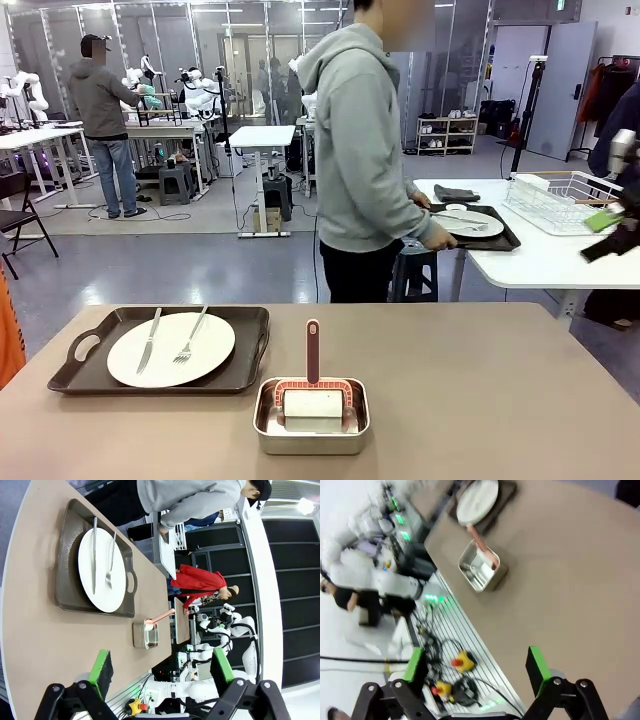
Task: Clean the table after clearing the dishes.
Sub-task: When the left (or right) Handle tray is removed, use the left hand (or right hand) to clean the left (or right) side of the table with the Lint Roller.
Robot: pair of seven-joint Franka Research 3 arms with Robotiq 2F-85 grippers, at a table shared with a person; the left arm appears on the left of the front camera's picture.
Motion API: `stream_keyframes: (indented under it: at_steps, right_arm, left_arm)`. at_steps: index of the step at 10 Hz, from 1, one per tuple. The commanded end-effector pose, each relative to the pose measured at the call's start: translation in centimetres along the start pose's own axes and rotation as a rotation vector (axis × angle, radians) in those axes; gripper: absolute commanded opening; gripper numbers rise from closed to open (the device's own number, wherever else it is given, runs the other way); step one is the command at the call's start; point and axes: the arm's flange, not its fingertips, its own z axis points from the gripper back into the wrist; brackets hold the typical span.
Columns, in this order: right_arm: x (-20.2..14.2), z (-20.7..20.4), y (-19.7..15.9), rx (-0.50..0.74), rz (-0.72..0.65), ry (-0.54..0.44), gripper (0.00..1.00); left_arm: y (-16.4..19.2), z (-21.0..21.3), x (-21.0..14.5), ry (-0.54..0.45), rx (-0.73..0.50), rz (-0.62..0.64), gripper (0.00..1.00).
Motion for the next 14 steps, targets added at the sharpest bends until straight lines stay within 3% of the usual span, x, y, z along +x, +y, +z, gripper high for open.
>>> stream_keyframes:
  at_steps: [1,4,7,9,10,11,14]
  right_arm:
    - [2.9,-4.9,2.1,-0.13,0.101,0.192,1.0]
    - [8.7,-14.9,5.8,-0.358,0.288,0.456,1.0]
    - [13.2,-22.0,7.1,-0.405,0.426,0.58,1.0]
    - [13.8,-25.7,6.9,-0.435,0.461,0.572,1.0]
    - [13.7,-26.5,6.5,-0.519,0.413,0.552,1.0]
    - [13.6,-25.2,7.0,-0.396,0.479,0.584,1.0]
    - [13.6,-25.2,7.0,-0.396,0.479,0.584,1.0]
  left_arm:
    - [0.0,0.2,-0.1,0.001,-0.008,-0.01,1.0]
    - [0.0,0.2,-0.1,0.001,-0.008,-0.01,1.0]
    - [0.0,0.2,-0.1,0.001,-0.008,-0.01,1.0]
    - [0.0,0.2,-0.1,0.001,-0.008,-0.01,1.0]
    - [0.0,0.2,-0.1,0.001,-0.008,-0.01,1.0]
    - [0.0,0.2,-0.1,0.001,-0.008,-0.01,1.0]
    - [0.0,0.2,-0.1,0.001,-0.008,-0.01,1.0]
